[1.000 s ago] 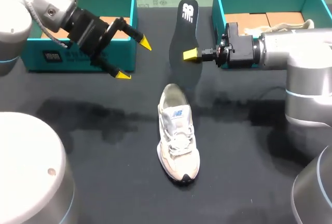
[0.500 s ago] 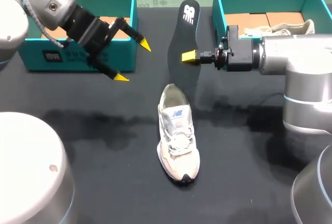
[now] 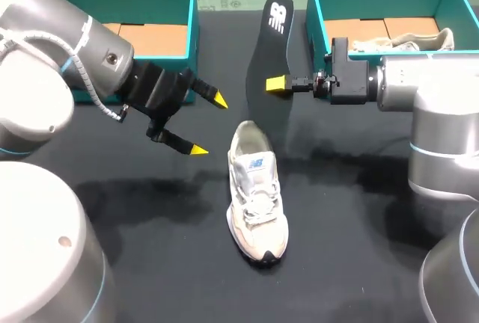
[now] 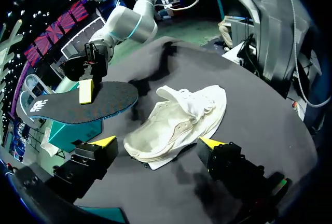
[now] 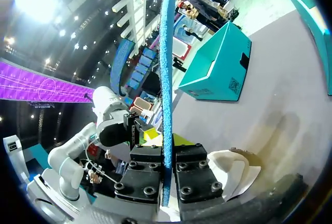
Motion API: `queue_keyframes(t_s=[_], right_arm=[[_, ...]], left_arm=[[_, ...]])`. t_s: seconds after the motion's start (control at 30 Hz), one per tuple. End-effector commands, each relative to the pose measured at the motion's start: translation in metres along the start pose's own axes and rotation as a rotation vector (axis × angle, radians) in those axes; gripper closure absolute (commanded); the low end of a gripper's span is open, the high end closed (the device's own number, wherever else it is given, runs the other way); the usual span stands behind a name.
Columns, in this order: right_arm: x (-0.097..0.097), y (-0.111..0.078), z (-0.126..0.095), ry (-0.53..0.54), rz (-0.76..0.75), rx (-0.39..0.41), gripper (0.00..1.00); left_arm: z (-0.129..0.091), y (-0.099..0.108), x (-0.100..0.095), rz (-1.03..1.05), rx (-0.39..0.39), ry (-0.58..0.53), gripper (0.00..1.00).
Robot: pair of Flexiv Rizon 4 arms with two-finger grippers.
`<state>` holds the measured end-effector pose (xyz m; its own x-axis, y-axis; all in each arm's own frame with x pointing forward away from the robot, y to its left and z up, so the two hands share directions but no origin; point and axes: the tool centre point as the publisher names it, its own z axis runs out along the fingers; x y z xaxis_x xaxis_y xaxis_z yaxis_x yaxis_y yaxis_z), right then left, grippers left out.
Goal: Take the shoe out of the shoebox, open the shoe tongue, remove and reinsert the insole, then place the shoe into the shoebox
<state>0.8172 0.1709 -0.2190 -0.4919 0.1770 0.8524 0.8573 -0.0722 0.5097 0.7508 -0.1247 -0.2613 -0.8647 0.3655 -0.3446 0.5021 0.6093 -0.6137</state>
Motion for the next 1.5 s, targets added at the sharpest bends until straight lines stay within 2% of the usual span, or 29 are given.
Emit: queue_keyframes(t_s=[0.03, 0.2, 0.23, 0.27, 0.37, 0.63, 0.67, 1.0, 1.1, 1.23, 1.5], right_arm=[[-0.001, 0.000, 0.001, 0.000, 0.000, 0.002, 1.00], [-0.001, 0.000, 0.001, 0.000, 0.000, 0.002, 1.00], [-0.001, 0.000, 0.001, 0.000, 0.000, 0.002, 1.00], [-0.003, 0.000, 0.003, 0.011, -0.016, -0.014, 1.00], [-0.012, -0.001, 0.009, 0.020, -0.059, -0.044, 1.00], [-0.030, -0.004, 0.021, 0.069, -0.197, -0.073, 1.00], [-0.032, -0.005, 0.020, 0.058, -0.198, -0.088, 1.00], [-0.032, -0.005, 0.020, 0.058, -0.198, -0.088, 1.00], [-0.032, -0.007, 0.025, 0.033, -0.209, -0.073, 1.00], [-0.038, -0.008, 0.029, 0.021, -0.201, -0.061, 1.00], [-0.035, -0.009, 0.030, -0.016, -0.149, -0.041, 1.00]], left_arm=[[-0.003, -0.007, -0.001, -0.011, -0.072, 0.007, 0.00], [-0.003, -0.007, -0.001, -0.011, -0.072, 0.007, 0.00], [0.002, -0.002, -0.002, -0.026, -0.066, -0.003, 0.00], [0.003, 0.004, -0.002, -0.071, -0.020, -0.023, 0.00], [0.006, 0.016, 0.000, -0.139, 0.001, -0.032, 0.00], [0.017, 0.030, 0.006, -0.288, -0.038, 0.009, 0.00], [0.019, 0.030, 0.008, -0.303, -0.062, 0.032, 0.00], [0.019, 0.030, 0.008, -0.303, -0.062, 0.032, 0.00], [0.028, 0.043, 0.009, -0.357, -0.027, 0.011, 0.00], [0.036, 0.052, 0.012, -0.383, -0.041, 0.017, 0.00], [0.048, 0.059, 0.014, -0.388, -0.076, 0.042, 0.00]])
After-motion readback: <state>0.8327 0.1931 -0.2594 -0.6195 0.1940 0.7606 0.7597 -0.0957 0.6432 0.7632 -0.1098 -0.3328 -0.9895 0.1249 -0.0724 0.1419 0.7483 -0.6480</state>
